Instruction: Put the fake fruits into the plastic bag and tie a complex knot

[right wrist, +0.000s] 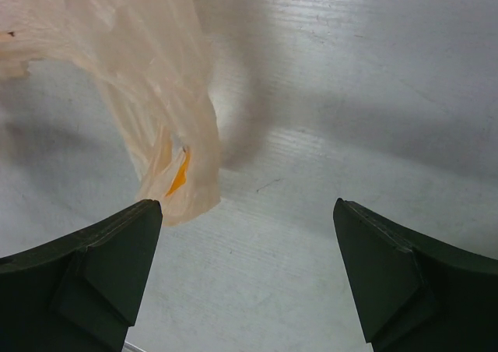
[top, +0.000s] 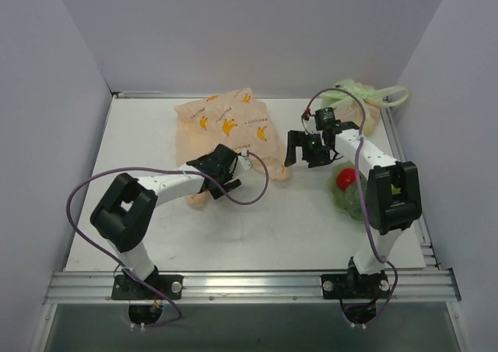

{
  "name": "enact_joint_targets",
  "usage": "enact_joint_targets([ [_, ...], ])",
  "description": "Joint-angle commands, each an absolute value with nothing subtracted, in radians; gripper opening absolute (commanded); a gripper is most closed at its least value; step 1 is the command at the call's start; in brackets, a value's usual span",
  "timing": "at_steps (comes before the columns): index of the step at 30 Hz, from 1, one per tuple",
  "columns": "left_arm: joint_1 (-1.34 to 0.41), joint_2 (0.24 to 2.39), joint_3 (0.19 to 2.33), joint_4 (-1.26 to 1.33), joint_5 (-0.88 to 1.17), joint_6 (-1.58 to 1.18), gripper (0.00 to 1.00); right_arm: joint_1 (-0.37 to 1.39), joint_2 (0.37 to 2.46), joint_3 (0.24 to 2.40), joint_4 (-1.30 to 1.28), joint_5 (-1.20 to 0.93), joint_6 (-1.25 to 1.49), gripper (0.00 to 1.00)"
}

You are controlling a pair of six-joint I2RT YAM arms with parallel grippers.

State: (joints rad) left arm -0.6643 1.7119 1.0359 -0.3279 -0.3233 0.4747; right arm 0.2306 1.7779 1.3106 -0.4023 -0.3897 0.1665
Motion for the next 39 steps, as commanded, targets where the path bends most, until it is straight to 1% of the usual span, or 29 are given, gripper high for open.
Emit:
enact_joint_targets([
  [1, -0.655, 1.739, 1.049, -0.193, -0.423, 0.512, 0.93, 0.235, 1.838, 1.327, -0.357, -0.379, 0.207, 0.99],
  [2, -0.652, 1.749, 1.054, -0.195, -0.426, 0.523, 0.88, 0.236, 1.850, 1.333, -0.353, -0.386, 0.209, 0.96],
  [3, -0.650, 1.761, 1.061, -0.198, -0.429, 0.528, 0.82, 0.236, 1.874, 1.339, -0.353, -0.388, 0.206, 0.88],
  [4, -0.647, 1.766, 1.066, -0.205, -0.425, 0.528, 0.61, 0.236, 1.885, 1.344, -0.354, -0.388, 0.204, 0.83],
  [5, -0.647, 1.770, 1.074, -0.219, -0.422, 0.529, 0.51, 0.236, 1.893, 1.353, -0.353, -0.373, 0.199, 0.77],
  [6, -0.647, 1.769, 1.089, -0.245, -0.423, 0.526, 0.45, 0.235, 1.905, 1.358, -0.353, -0.367, 0.195, 0.60],
  [7, -0.646, 1.763, 1.100, -0.262, -0.420, 0.519, 0.28, 0.236, 1.911, 1.364, -0.354, -0.364, 0.186, 0.53],
  [8, -0.644, 1.753, 1.112, -0.288, -0.385, 0.502, 0.22, 0.236, 1.913, 1.368, -0.354, -0.361, 0.181, 0.46],
  [9, -0.644, 1.724, 1.130, -0.339, -0.368, 0.491, 0.14, 0.236, 1.910, 1.371, -0.354, -0.347, 0.176, 0.27],
  [10, -0.644, 1.707, 1.140, -0.363, -0.351, 0.477, 0.04, 0.236, 1.908, 1.374, -0.354, -0.345, 0.169, 0.17],
  [11, -0.644, 1.689, 1.152, -0.397, -0.298, 0.447, 0.00, 0.238, 1.905, 1.379, -0.357, -0.344, 0.152, 0.10],
  [12, -0.640, 1.648, 1.167, -0.470, -0.257, 0.431, 0.00, 0.238, 1.895, 1.385, -0.357, -0.324, 0.144, 0.00],
  [13, -0.638, 1.623, 1.186, -0.500, -0.224, 0.416, 0.00, 0.236, 1.890, 1.391, -0.357, -0.319, 0.137, 0.00],
  [14, -0.635, 1.599, 1.195, -0.529, -0.194, 0.382, 0.00, 0.239, 1.881, 1.399, -0.362, -0.313, 0.108, 0.00],
  [18, -0.580, 1.468, 1.245, -0.694, 0.059, 0.276, 0.00, 0.267, 1.812, 1.425, -0.374, -0.262, 0.010, 0.00],
  [19, -0.560, 1.454, 1.265, -0.715, 0.114, 0.226, 0.00, 0.273, 1.796, 1.440, -0.377, -0.241, 0.008, 0.02],
  [20, -0.545, 1.441, 1.276, -0.730, 0.155, 0.197, 0.00, 0.276, 1.764, 1.454, -0.386, -0.239, -0.015, 0.09],
  [21, -0.522, 1.418, 1.285, -0.751, 0.245, 0.167, 0.00, 0.281, 1.747, 1.469, -0.396, -0.242, -0.017, 0.42],
  [22, -0.481, 1.410, 1.293, -0.758, 0.283, 0.105, 0.00, 0.279, 1.729, 1.504, -0.414, -0.253, -0.005, 0.66],
  [23, -0.459, 1.402, 1.311, -0.761, 0.319, 0.074, 0.00, 0.278, 1.686, 1.522, -0.423, -0.264, 0.011, 0.82],
  [24, -0.445, 1.396, 1.321, -0.761, 0.356, 0.043, 0.00, 0.275, 1.662, 1.537, -0.436, -0.276, 0.041, 1.00],
  [28, -0.385, 1.393, 1.359, -0.736, 0.443, -0.154, 0.00, 0.203, 1.510, 1.560, -0.449, -0.369, 0.226, 1.00],
  [29, -0.376, 1.391, 1.364, -0.727, 0.452, -0.187, 0.00, 0.183, 1.447, 1.539, -0.446, -0.432, 0.259, 1.00],
  [31, -0.357, 1.391, 1.370, -0.678, 0.492, -0.288, 0.00, 0.122, 1.385, 1.502, -0.437, -0.511, 0.352, 1.00],
  [35, -0.321, 1.388, 1.370, -0.531, 0.557, -0.472, 0.00, 0.071, 1.203, 1.314, -0.384, -0.626, 0.464, 0.99],
  [36, -0.316, 1.387, 1.370, -0.505, 0.564, -0.506, 0.00, 0.068, 1.177, 1.214, -0.364, -0.667, 0.483, 0.97],
  [38, -0.313, 1.381, 1.361, -0.433, 0.575, -0.595, 0.00, 0.067, 1.129, 1.139, -0.336, -0.712, 0.552, 0.95],
  [39, -0.310, 1.373, 1.353, -0.404, 0.586, -0.623, 0.00, 0.067, 1.123, 1.065, -0.333, -0.751, 0.586, 0.95],
])
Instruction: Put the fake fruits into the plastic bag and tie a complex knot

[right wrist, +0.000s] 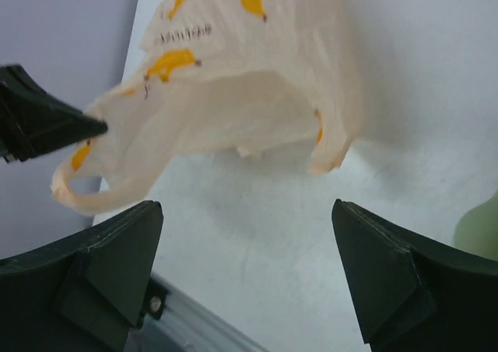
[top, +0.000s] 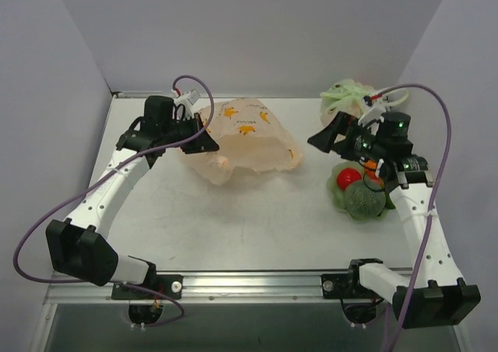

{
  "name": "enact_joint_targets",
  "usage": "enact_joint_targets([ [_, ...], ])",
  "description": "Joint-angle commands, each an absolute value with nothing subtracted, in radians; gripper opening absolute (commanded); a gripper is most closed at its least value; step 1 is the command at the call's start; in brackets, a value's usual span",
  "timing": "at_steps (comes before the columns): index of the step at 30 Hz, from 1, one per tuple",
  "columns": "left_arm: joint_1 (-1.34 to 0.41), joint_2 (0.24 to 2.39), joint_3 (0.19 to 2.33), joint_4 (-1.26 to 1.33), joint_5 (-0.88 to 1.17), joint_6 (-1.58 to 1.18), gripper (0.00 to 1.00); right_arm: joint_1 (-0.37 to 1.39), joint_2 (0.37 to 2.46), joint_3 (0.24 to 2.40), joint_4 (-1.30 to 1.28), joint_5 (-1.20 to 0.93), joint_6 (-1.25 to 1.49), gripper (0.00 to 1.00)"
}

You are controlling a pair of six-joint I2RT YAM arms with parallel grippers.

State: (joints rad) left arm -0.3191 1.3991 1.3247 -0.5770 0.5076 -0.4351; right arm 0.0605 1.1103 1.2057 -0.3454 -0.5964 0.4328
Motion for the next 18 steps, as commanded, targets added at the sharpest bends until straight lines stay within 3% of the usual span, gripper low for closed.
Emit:
enact_joint_targets([
  [1, -0.310, 1.370, 1.330, -0.379, 0.592, -0.676, 0.00, 0.072, 1.120, 1.034, -0.321, -0.767, 0.615, 0.96],
  [3, -0.310, 1.362, 1.316, -0.324, 0.604, -0.722, 0.00, 0.083, 1.114, 0.967, -0.284, -0.790, 0.719, 1.00],
  [9, -0.310, 1.347, 1.266, -0.229, 0.607, -0.848, 0.00, 0.143, 1.111, 0.767, -0.008, -0.674, 1.043, 1.00],
  [13, -0.310, 1.324, 1.191, -0.131, 0.635, -0.945, 0.00, 0.189, 1.173, 0.752, 0.145, -0.646, 1.195, 1.00],
  [18, -0.337, 1.270, 1.069, 0.049, 0.663, -0.999, 0.00, 0.225, 1.296, 0.833, 0.195, -0.583, 1.190, 1.00],
])
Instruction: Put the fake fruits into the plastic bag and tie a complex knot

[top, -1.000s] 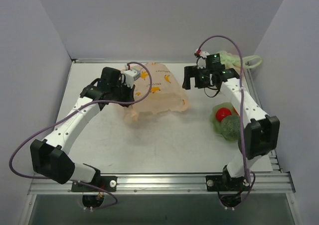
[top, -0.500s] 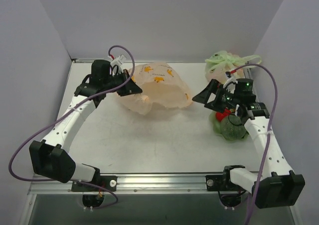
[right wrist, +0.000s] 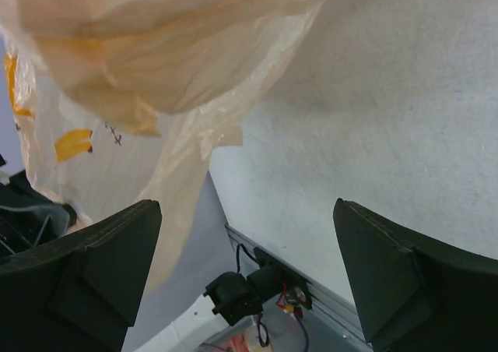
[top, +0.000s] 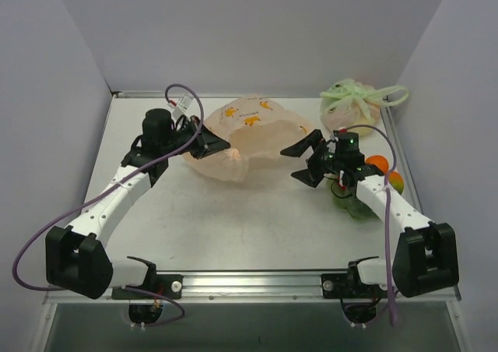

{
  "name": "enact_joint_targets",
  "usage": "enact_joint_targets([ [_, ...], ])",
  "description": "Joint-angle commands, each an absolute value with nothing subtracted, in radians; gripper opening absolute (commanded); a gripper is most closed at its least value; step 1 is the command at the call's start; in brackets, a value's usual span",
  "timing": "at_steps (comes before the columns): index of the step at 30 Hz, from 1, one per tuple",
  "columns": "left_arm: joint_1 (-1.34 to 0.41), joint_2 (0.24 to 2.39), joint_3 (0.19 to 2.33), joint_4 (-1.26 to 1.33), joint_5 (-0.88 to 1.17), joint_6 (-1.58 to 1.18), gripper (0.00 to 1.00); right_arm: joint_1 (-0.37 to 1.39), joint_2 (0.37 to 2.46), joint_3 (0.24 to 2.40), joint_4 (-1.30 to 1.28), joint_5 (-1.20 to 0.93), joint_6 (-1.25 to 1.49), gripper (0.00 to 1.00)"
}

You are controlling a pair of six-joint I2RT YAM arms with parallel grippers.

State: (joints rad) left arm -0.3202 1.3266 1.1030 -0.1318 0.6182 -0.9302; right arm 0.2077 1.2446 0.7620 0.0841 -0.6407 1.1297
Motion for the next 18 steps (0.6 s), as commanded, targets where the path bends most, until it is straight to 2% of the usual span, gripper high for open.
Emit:
enact_joint_targets([
  [1, -0.342, 1.264, 1.033, 0.076, 0.669, -1.014, 0.00, 0.232, 1.314, 0.844, 0.205, -0.572, 1.187, 1.00],
  [10, -0.385, 1.238, 0.960, 0.221, 0.736, -1.069, 0.00, 0.255, 1.469, 0.903, 0.225, -0.494, 1.071, 1.00],
  [13, -0.405, 1.233, 0.956, 0.224, 0.752, -1.066, 0.00, 0.288, 1.521, 0.942, 0.238, -0.483, 1.055, 0.97],
  [14, -0.408, 1.229, 0.948, 0.224, 0.756, -1.066, 0.00, 0.297, 1.534, 0.956, 0.244, -0.483, 1.054, 0.91],
  [15, -0.410, 1.220, 0.937, 0.216, 0.761, -1.059, 0.00, 0.308, 1.554, 0.986, 0.255, -0.485, 1.042, 0.79],
  [18, -0.405, 1.197, 0.924, 0.143, 0.772, -0.988, 0.00, 0.322, 1.574, 1.038, 0.241, -0.491, 0.993, 0.54],
])
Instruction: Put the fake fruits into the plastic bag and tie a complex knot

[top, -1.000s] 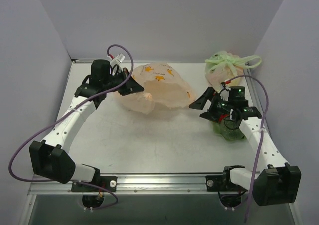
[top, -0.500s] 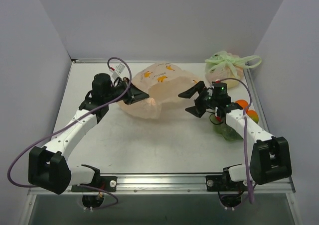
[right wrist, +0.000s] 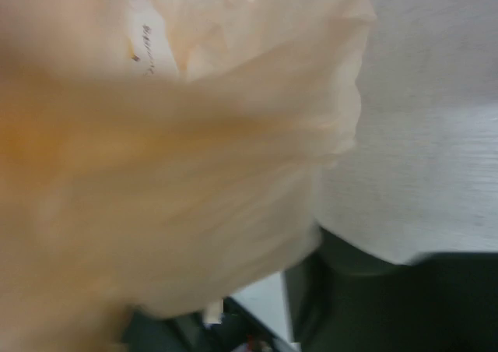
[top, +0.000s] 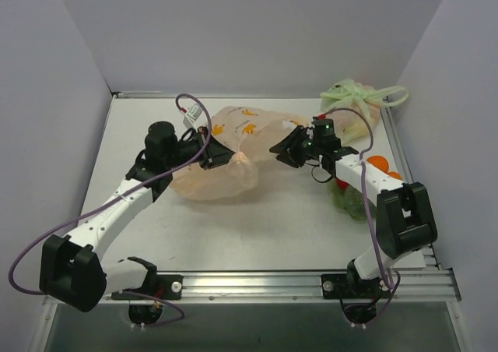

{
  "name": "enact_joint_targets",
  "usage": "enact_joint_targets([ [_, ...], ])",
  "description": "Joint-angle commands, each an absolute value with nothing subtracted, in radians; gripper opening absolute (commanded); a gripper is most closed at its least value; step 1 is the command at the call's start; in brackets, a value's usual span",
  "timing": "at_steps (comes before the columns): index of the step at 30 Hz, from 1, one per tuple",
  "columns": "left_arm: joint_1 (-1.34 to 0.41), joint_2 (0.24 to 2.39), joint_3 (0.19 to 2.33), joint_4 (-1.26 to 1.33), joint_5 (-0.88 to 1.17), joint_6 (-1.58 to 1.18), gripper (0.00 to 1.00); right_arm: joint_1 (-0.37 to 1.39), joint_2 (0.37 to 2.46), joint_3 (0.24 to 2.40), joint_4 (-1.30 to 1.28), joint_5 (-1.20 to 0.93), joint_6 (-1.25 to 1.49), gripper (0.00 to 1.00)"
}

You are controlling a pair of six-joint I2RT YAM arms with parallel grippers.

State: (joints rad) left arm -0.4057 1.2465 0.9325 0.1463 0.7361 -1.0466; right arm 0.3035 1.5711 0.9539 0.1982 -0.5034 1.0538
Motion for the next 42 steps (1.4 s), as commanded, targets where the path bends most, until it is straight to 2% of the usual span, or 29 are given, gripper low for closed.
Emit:
enact_joint_targets([
  [1, -0.403, 1.177, 0.917, 0.126, 0.773, -0.961, 0.03, 0.322, 1.574, 1.064, 0.238, -0.503, 0.979, 0.28],
  [2, -0.399, 1.164, 0.914, 0.097, 0.775, -0.887, 0.07, 0.324, 1.575, 1.074, 0.230, -0.508, 0.965, 0.11],
  [3, -0.394, 1.154, 0.916, 0.065, 0.775, -0.843, 0.13, 0.328, 1.568, 1.081, 0.226, -0.511, 0.925, 0.00],
  [5, -0.359, 1.114, 0.936, -0.061, 0.762, -0.704, 0.17, 0.337, 1.559, 1.104, 0.178, -0.515, 0.861, 0.00],
  [6, -0.342, 1.100, 0.951, -0.143, 0.753, -0.648, 0.29, 0.348, 1.542, 1.108, 0.163, -0.517, 0.818, 0.00],
  [9, -0.318, 1.060, 1.047, -0.344, 0.684, -0.386, 0.43, 0.360, 1.507, 1.094, 0.121, -0.517, 0.703, 0.00],
  [10, -0.325, 1.054, 1.070, -0.397, 0.655, -0.314, 0.62, 0.365, 1.500, 1.085, 0.118, -0.520, 0.669, 0.00],
  [12, -0.325, 1.052, 1.139, -0.524, 0.519, -0.154, 0.67, 0.371, 1.482, 1.074, 0.091, -0.515, 0.652, 0.00],
  [13, -0.325, 1.055, 1.163, -0.560, 0.487, -0.109, 0.79, 0.373, 1.476, 1.069, 0.091, -0.521, 0.647, 0.00],
  [15, -0.334, 1.065, 1.215, -0.629, 0.401, -0.016, 0.89, 0.385, 1.454, 1.063, 0.086, -0.535, 0.632, 0.00],
  [16, -0.348, 1.068, 1.230, -0.646, 0.365, 0.009, 0.97, 0.394, 1.447, 1.066, 0.083, -0.537, 0.623, 0.00],
  [20, -0.497, 1.072, 1.296, -0.699, 0.192, 0.139, 0.97, 0.431, 1.414, 1.086, 0.057, -0.538, 0.594, 0.00],
  [21, -0.577, 1.083, 1.308, -0.707, 0.102, 0.150, 0.97, 0.434, 1.407, 1.091, 0.054, -0.538, 0.594, 0.00],
  [29, -0.670, 1.241, 1.505, -0.769, 0.089, 0.037, 0.97, 0.479, 1.397, 1.115, 0.044, -0.552, 0.620, 0.00],
  [36, -0.722, 1.308, 1.491, -0.695, 0.155, -0.155, 0.97, 0.502, 1.393, 1.169, 0.037, -0.545, 0.644, 0.00],
  [42, -0.788, 1.336, 1.480, -0.634, 0.016, -0.247, 0.97, 0.509, 1.374, 1.190, 0.009, -0.541, 0.664, 0.00],
])
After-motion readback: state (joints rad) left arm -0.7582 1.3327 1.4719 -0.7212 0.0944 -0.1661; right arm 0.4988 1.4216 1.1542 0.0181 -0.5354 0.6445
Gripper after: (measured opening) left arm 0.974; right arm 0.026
